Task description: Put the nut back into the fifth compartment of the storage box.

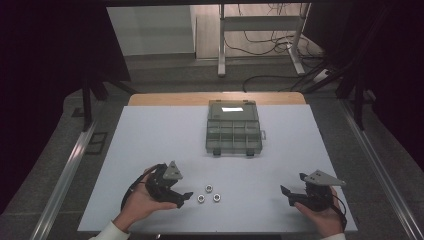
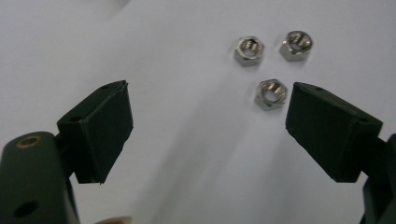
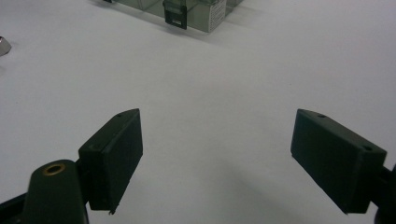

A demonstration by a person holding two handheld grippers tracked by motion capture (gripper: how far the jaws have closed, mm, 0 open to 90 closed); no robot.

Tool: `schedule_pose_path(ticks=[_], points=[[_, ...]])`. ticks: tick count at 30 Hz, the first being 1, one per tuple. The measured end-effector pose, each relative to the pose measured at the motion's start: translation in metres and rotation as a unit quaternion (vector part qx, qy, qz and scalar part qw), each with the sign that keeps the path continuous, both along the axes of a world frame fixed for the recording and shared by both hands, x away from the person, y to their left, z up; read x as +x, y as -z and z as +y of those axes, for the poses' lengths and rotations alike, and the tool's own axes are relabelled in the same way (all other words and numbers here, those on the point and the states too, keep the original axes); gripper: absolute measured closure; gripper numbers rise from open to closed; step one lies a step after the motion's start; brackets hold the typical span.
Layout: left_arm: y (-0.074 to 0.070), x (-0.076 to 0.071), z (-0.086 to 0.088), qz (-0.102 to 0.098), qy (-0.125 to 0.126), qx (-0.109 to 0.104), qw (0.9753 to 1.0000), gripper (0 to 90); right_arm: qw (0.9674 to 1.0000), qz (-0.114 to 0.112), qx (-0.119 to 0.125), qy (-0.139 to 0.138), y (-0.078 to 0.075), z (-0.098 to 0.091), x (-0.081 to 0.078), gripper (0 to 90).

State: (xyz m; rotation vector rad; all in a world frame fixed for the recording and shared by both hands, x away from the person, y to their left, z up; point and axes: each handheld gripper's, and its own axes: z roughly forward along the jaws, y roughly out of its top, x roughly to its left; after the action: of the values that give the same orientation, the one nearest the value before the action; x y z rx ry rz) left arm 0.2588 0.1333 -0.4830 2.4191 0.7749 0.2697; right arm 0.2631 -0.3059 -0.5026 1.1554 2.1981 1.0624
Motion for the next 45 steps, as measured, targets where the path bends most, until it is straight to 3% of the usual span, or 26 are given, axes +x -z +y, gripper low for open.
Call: schedule_pose_path(ticks=[7,11,19,24,32,38,45], points=[[0.005,0.001,-0.023,0.02,0.044,0.034,0.9983,16.0,1.0,0.002,-0.008,-0.003,0.002,0.003,0.0,17.0],[0.009,0.003,-0.032,0.032,0.054,0.054,0.9966,17.3,1.0,0.004,-0.005,-0.003,0.002,0.003,0.001,17.0],[0.018,0.008,-0.046,0.054,0.08,0.076,0.9924,20.7,0.9999,0.004,-0.01,-0.006,0.003,0.004,0.002,16.9],[0.025,0.011,-0.054,0.069,0.109,0.095,0.9871,30.3,0.9999,0.005,-0.013,-0.006,0.004,0.005,0.002,16.9],[0.026,0.019,-0.058,0.092,0.125,0.102,0.9825,52.0,0.9998,0.006,-0.017,-0.006,0.004,0.006,0.003,16.9],[0.024,0.026,-0.057,0.109,0.115,0.103,0.982,69.6,0.9998,0.005,-0.018,-0.006,0.004,0.006,0.002,16.9],[0.022,0.024,-0.06,0.099,0.114,0.117,0.9816,70.2,0.9998,0.005,-0.018,-0.005,0.004,0.005,0.002,17.0]])
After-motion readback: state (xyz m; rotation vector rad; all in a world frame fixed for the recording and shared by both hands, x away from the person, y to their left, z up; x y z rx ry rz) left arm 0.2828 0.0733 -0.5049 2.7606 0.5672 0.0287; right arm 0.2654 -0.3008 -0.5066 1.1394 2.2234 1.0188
